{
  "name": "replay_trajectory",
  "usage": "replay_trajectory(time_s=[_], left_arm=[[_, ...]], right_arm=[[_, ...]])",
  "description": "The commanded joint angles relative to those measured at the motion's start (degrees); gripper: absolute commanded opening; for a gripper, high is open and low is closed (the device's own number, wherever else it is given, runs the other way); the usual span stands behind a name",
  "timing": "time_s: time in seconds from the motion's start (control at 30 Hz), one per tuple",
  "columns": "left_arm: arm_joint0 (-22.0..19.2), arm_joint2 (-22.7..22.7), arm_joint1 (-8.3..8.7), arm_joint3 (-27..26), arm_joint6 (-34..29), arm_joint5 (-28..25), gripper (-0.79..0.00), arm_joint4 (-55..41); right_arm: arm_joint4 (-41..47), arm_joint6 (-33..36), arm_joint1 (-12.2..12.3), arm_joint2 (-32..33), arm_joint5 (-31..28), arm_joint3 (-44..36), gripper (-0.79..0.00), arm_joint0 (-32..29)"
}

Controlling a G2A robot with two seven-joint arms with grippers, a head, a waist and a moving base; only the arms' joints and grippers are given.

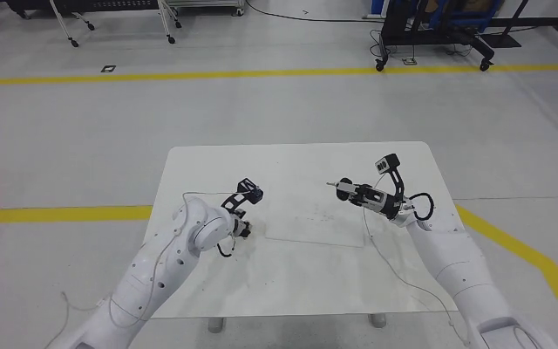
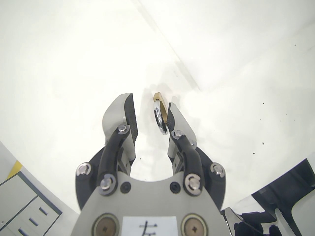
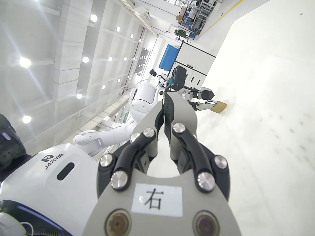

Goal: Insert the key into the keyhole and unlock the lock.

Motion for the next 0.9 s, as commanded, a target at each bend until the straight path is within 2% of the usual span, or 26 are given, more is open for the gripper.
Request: replay_trajectory(time_s=[0.0, 0.1, 0.13, 0.17, 0.5, 0.67, 0.73, 0.87], left_arm=[[-0.1, 0.3, -0.09, 0.0, -0.4, 0.2, -0.566, 0.5], [-0.2, 0.5, -0.23, 0.1, -0.8, 0.5, -0.619, 0.9], [-0.3, 0.5, -0.27, 0.0, -0.8, 0.7, -0.739, 1.2], [-0.2, 0.6, -0.31, 0.0, -0.7, 0.9, -0.785, 1.4], [0.0, 0.3, -0.56, -0.2, -0.2, 0.1, -0.785, 0.8], [0.7, -1.1, -0.61, -2.2, 3.2, -0.9, -0.785, -2.7], [1.4, -1.8, -0.66, -3.4, 2.0, -0.7, -0.785, -6.7], [1.4, -1.8, -0.64, -3.8, 1.4, -0.9, -0.785, -6.9]], right_arm=[[0.0, 0.0, 0.0, 0.0, 0.0, 0.0, -0.785, 0.0], [0.0, 0.0, 0.0, 0.0, 0.0, 0.0, -0.785, 0.0], [0.0, 0.0, 0.0, 0.0, 0.0, 0.0, -0.785, 0.0], [0.0, 0.0, 0.0, 0.0, 0.0, 0.0, -0.785, 0.0], [0.0, 0.0, 0.0, 0.0, 0.0, 0.0, -0.785, 0.0], [0.0, 0.0, 0.0, 0.0, 0.0, 0.0, -0.785, 0.0], [0.0, 0.0, 0.0, 0.0, 0.0, 0.0, -0.785, 0.0], [0.0, 0.0, 0.0, 0.0, 0.0, 0.0, -0.785, 0.0]])
